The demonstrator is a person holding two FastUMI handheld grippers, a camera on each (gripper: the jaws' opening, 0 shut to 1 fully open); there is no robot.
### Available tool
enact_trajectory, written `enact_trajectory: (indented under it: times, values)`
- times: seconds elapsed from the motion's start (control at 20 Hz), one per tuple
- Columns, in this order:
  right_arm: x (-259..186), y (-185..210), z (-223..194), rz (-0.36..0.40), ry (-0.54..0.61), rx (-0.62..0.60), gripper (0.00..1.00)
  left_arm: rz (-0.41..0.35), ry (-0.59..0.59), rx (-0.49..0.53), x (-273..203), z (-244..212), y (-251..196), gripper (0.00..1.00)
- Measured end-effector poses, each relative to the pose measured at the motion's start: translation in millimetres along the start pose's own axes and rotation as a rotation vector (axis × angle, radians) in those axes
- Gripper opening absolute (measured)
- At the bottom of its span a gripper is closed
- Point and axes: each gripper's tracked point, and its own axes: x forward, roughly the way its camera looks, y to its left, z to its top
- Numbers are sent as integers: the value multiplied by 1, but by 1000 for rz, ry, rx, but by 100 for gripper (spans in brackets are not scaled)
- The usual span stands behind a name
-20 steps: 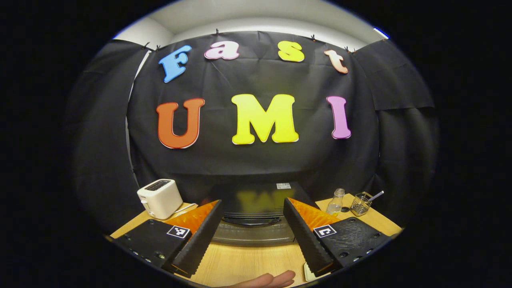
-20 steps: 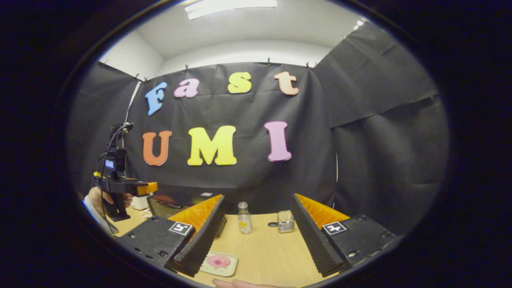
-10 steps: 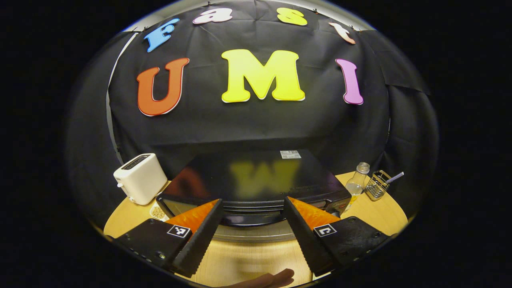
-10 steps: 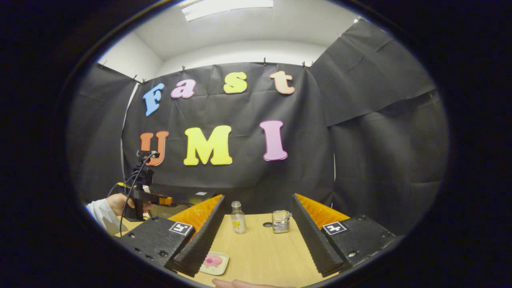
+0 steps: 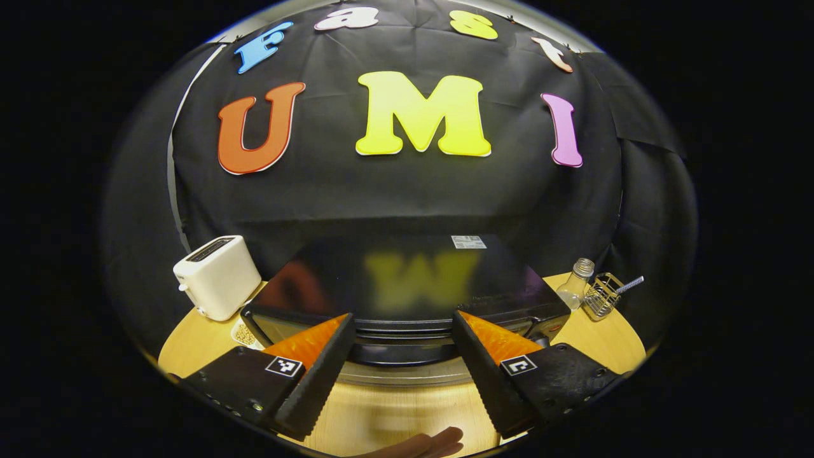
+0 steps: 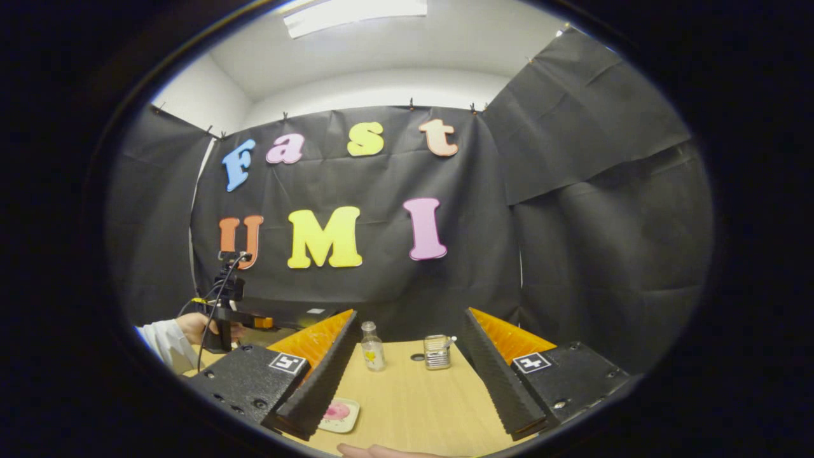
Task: Open the electric oven with the left hand, put the food in, and close the electric oven.
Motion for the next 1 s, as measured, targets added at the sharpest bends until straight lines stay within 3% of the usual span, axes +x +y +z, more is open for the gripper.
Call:
enact_trajectory:
  times: [0.45,1.0]
  values:
    - [-49,8,15,3,-18,-11,100,-4,-13,19,-41,-28,-3,96]
    - [-66,22,11,16,14,-4,100,-3,-45,23,-87,-93,-6,96]
